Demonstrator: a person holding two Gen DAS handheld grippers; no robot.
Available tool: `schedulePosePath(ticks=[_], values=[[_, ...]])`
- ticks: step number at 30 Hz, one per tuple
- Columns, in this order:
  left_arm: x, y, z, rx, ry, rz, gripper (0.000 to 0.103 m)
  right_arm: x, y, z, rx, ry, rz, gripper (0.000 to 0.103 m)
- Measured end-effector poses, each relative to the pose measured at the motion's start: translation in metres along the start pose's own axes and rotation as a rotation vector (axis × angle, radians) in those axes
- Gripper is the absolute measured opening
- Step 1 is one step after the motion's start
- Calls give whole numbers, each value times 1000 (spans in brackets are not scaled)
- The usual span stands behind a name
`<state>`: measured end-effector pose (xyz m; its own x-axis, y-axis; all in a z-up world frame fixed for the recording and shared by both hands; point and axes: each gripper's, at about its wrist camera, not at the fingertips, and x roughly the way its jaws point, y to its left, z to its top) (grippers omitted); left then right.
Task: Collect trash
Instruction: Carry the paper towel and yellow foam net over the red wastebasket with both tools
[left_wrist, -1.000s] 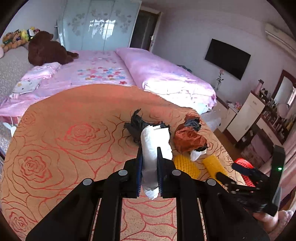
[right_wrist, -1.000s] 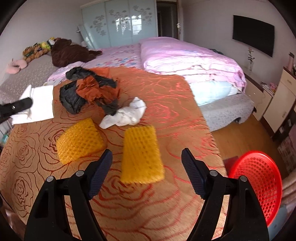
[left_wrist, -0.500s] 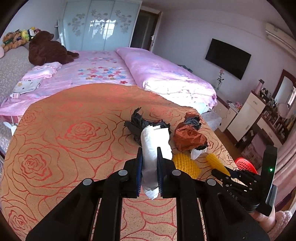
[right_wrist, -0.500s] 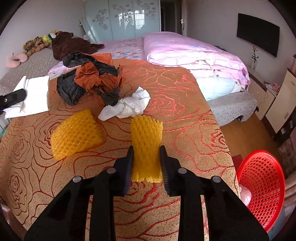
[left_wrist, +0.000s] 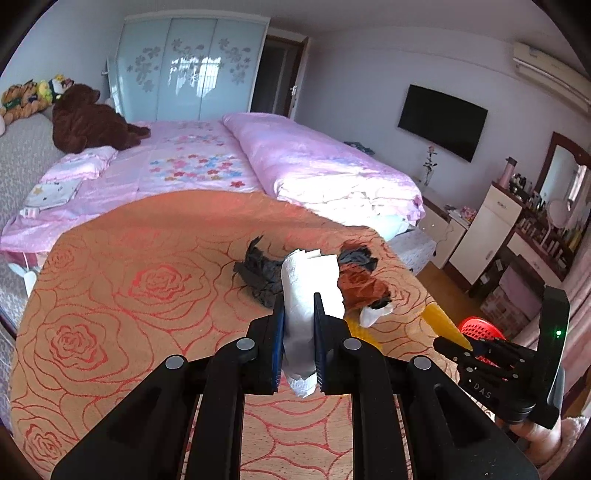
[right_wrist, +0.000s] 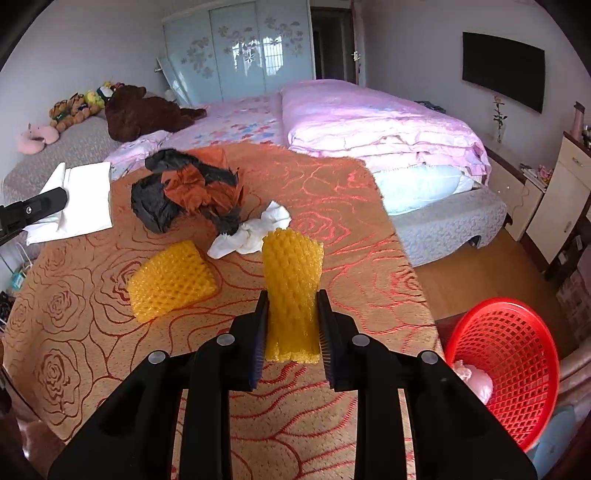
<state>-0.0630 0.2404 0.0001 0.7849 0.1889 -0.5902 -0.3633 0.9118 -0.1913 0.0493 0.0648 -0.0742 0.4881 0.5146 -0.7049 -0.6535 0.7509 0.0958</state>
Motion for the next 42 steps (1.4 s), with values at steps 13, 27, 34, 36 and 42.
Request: schedulePosePath(ticks=[13, 27, 34, 36, 42], values=[[-9, -40, 3, 109, -37, -24, 13, -48, -6, 11, 10, -99, -34, 25], [-3, -83, 10, 183, -36, -87, 13, -87, -40, 14, 62, -162, -102, 25], [4, -109, 14, 226, -32, -112, 13, -100, -58, 13, 95, -182, -139, 25], [7, -117, 14, 240, -31, -120, 13, -103, -64, 11, 106, -185, -152, 25], [18, -139, 15, 268, -15, -149, 13, -110, -83, 4, 144, -186, -190, 25]])
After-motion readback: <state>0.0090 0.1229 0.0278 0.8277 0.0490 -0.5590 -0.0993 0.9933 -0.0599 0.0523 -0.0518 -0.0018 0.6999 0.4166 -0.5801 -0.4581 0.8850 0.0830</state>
